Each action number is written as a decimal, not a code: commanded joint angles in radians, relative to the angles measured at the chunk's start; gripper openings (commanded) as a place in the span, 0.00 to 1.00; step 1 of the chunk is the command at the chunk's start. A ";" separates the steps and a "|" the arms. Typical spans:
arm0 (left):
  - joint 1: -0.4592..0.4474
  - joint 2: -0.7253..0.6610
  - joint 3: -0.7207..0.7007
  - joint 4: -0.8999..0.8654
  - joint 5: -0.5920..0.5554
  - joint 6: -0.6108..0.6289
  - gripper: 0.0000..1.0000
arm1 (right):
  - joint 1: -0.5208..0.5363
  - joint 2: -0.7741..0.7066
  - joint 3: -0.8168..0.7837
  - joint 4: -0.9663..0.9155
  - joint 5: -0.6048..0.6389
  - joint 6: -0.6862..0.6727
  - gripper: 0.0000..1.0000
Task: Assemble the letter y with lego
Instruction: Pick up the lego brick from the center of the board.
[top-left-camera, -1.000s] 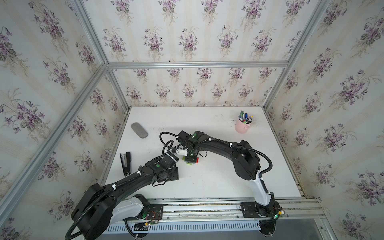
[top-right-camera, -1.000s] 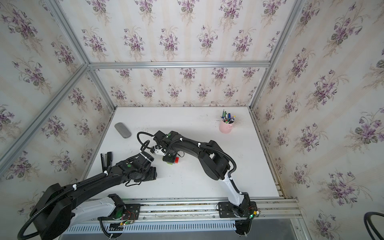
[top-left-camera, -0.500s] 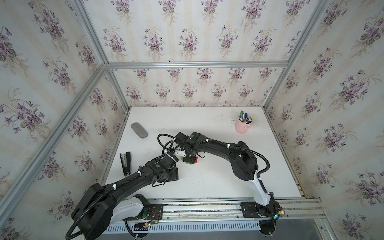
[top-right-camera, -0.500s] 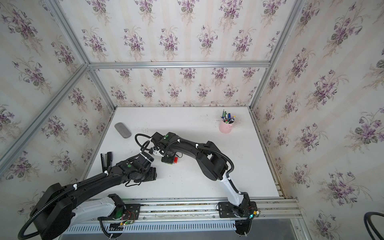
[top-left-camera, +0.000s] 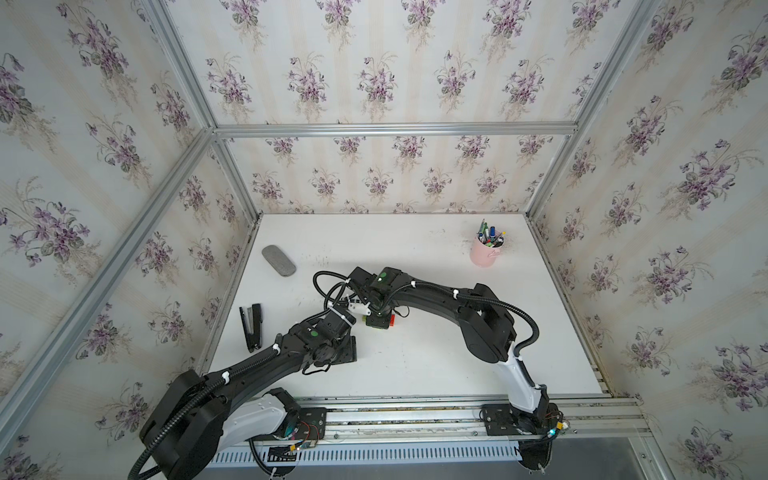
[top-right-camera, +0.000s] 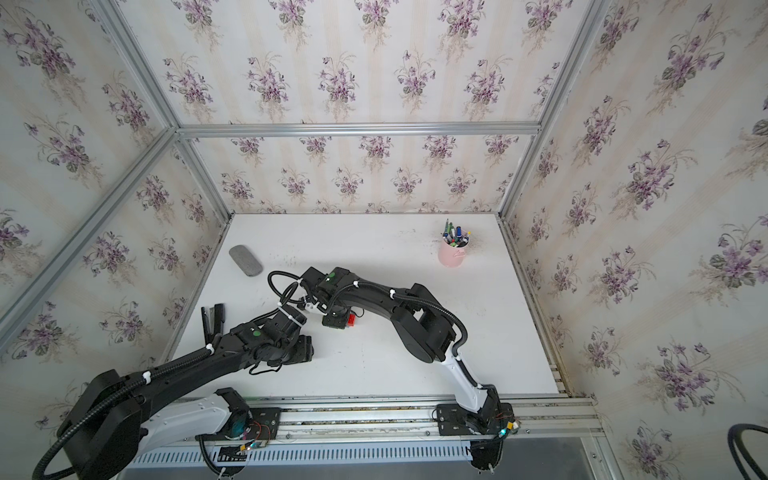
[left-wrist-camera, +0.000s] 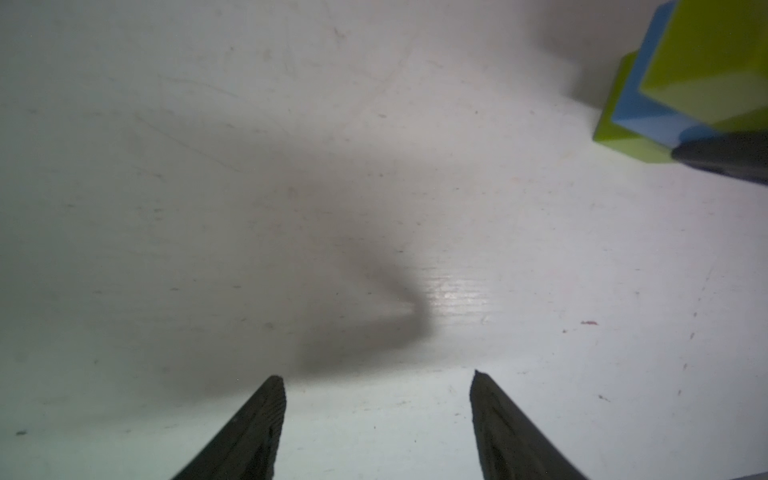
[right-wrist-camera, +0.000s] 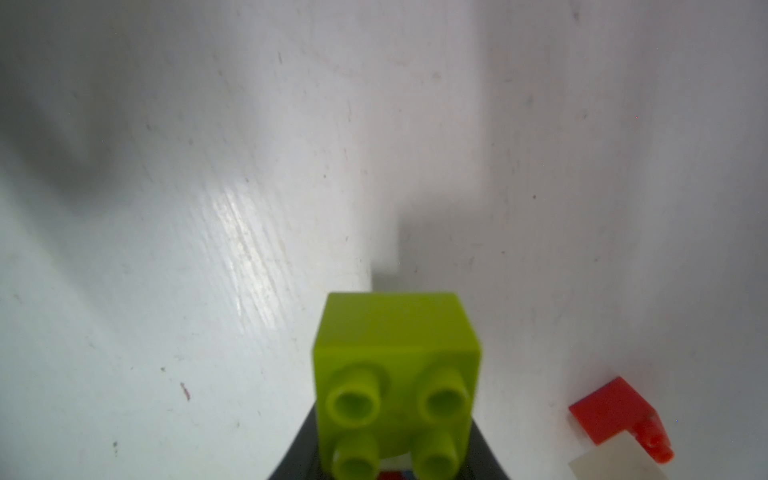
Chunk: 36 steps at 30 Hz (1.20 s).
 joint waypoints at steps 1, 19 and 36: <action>0.001 -0.006 -0.004 0.002 -0.001 -0.019 0.72 | 0.005 0.064 -0.042 -0.044 -0.032 0.003 0.27; 0.000 0.043 0.077 0.003 0.004 -0.019 0.72 | -0.072 -0.224 -0.143 0.037 -0.047 0.183 0.24; -0.001 0.235 0.291 0.004 0.017 0.035 0.72 | -0.384 -0.474 -0.501 0.161 -0.014 0.488 0.25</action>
